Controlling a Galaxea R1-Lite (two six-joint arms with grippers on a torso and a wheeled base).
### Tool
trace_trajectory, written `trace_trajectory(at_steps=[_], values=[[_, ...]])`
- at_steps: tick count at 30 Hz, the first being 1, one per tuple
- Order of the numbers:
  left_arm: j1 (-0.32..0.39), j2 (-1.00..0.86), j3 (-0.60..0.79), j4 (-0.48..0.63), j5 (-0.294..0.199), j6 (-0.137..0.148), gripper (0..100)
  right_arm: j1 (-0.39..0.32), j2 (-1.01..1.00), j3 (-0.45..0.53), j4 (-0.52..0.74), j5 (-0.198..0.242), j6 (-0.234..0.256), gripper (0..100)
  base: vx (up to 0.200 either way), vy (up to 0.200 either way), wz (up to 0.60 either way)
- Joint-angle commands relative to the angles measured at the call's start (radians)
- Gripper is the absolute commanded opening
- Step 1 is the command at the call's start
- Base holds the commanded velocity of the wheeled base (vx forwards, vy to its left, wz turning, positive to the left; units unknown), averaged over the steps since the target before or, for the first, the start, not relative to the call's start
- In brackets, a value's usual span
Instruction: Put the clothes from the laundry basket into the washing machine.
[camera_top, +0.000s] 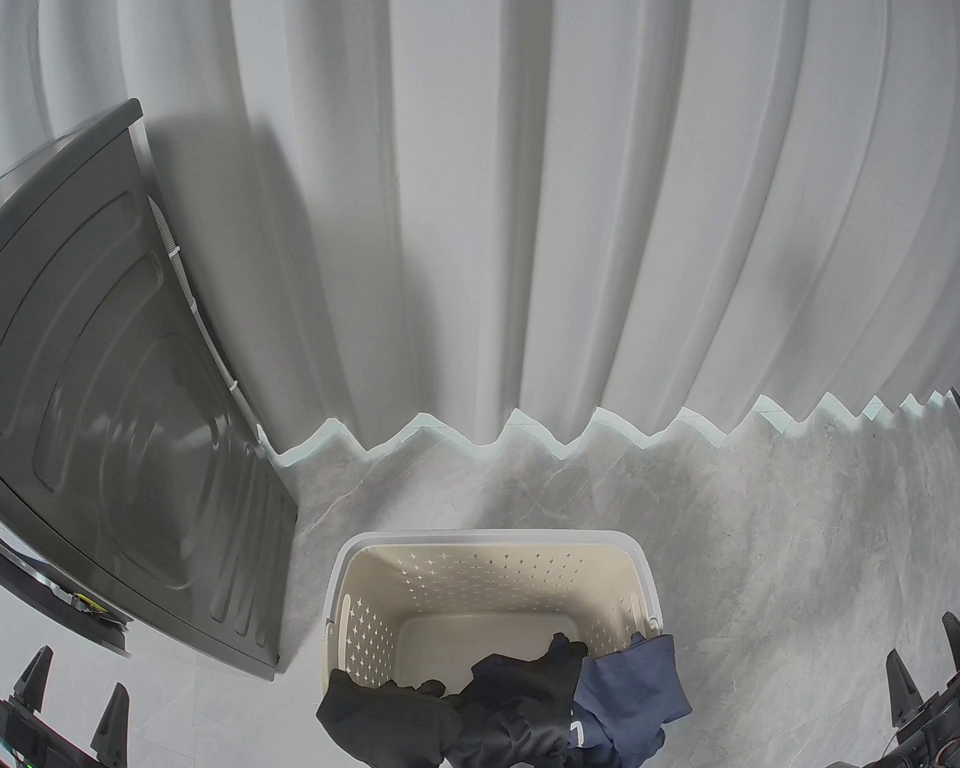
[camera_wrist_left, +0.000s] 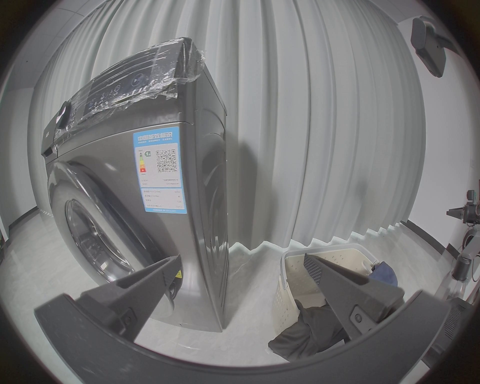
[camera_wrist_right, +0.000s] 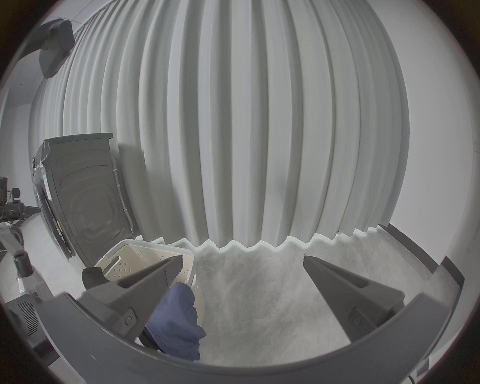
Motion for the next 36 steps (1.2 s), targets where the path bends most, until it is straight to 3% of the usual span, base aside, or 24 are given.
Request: trace_trajectory(at_steps=[1,14,20,32,36], values=[[0.0,-0.018,0.016,0.0,0.0,0.001,100,0.001,-0.017,0.016,0.0,0.0,-0.001,100,0.0,-0.2,0.0],[0.0,-0.018,0.016,0.0,0.003,-0.003,100,0.001,-0.017,0.016,0.0,0.0,-0.001,100,0.0,-0.015,0.0],[0.0,-0.018,0.016,0.0,0.0,0.0,100,0.001,-0.017,0.016,0.0,0.0,-0.001,100,0.2,0.0,0.0],[0.0,-0.018,0.016,0.0,0.003,-0.003,100,0.001,-0.017,0.016,0.0,0.0,-0.001,100,0.0,0.0,0.0],[0.0,-0.018,0.016,0.0,0.002,-0.002,100,0.001,-0.017,0.016,0.0,0.0,-0.001,100,0.2,0.0,0.0]])
